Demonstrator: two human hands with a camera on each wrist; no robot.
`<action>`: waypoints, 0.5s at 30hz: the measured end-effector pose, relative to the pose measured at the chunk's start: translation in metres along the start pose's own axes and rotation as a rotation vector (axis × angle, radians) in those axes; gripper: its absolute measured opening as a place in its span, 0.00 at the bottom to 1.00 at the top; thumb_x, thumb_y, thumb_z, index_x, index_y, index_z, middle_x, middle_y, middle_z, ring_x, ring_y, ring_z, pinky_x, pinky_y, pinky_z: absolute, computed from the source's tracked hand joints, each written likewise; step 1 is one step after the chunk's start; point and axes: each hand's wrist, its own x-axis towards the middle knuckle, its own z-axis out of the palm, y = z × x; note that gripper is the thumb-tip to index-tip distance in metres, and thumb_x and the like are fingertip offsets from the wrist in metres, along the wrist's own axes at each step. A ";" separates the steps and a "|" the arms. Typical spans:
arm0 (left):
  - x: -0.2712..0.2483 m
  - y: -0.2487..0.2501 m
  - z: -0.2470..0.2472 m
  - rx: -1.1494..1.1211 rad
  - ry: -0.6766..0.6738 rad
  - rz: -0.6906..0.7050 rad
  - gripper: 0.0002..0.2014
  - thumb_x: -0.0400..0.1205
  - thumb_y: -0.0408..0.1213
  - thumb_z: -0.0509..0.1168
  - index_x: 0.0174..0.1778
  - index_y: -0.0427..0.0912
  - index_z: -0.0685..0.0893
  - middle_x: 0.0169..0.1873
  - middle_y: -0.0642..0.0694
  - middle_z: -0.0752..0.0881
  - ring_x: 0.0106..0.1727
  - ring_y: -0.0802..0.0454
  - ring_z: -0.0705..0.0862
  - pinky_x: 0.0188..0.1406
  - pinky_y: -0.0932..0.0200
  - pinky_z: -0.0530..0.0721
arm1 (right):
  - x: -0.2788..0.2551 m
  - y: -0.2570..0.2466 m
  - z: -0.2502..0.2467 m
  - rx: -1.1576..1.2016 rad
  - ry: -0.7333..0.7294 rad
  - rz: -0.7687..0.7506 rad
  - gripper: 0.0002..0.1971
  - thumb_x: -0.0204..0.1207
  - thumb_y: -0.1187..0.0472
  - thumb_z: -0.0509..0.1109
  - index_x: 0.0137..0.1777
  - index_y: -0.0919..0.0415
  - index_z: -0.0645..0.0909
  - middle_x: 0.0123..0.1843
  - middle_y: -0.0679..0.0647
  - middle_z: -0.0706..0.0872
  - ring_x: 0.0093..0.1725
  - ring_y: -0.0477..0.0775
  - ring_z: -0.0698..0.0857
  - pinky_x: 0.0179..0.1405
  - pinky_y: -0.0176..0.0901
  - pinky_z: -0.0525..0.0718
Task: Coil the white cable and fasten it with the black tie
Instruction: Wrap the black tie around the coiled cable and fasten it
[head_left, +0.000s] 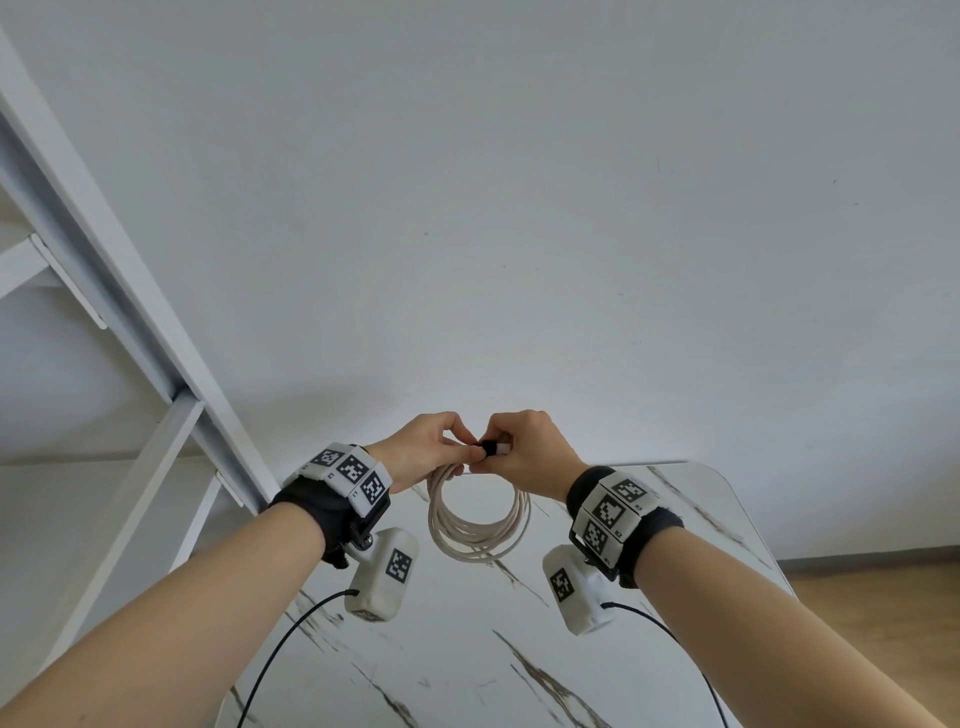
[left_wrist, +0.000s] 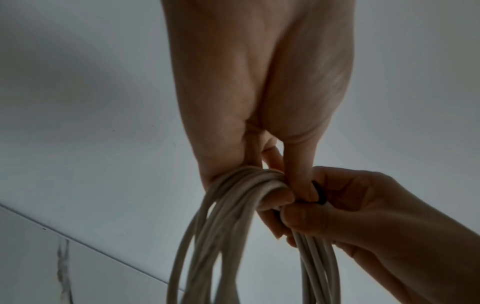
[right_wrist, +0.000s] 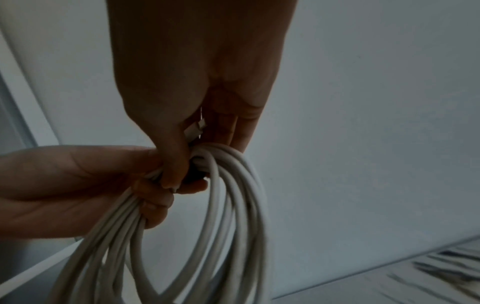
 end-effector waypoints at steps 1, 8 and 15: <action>0.000 -0.001 -0.001 0.002 0.002 0.001 0.06 0.78 0.28 0.70 0.39 0.38 0.78 0.18 0.52 0.84 0.21 0.59 0.80 0.21 0.68 0.76 | 0.000 0.001 0.001 0.032 0.005 0.014 0.10 0.61 0.59 0.81 0.32 0.55 0.81 0.31 0.54 0.84 0.33 0.52 0.78 0.37 0.47 0.79; 0.000 -0.007 -0.007 -0.223 0.069 -0.023 0.08 0.80 0.30 0.67 0.53 0.37 0.77 0.27 0.45 0.88 0.24 0.55 0.78 0.26 0.65 0.77 | 0.005 0.004 -0.003 0.216 -0.053 0.078 0.20 0.60 0.55 0.83 0.51 0.55 0.84 0.47 0.51 0.90 0.45 0.47 0.87 0.51 0.42 0.86; -0.001 -0.008 -0.021 -0.384 0.098 0.007 0.12 0.83 0.30 0.62 0.62 0.39 0.77 0.46 0.32 0.87 0.26 0.54 0.78 0.33 0.62 0.77 | 0.001 0.010 -0.011 0.330 -0.136 0.204 0.23 0.68 0.66 0.77 0.63 0.61 0.77 0.53 0.59 0.89 0.47 0.53 0.87 0.47 0.44 0.88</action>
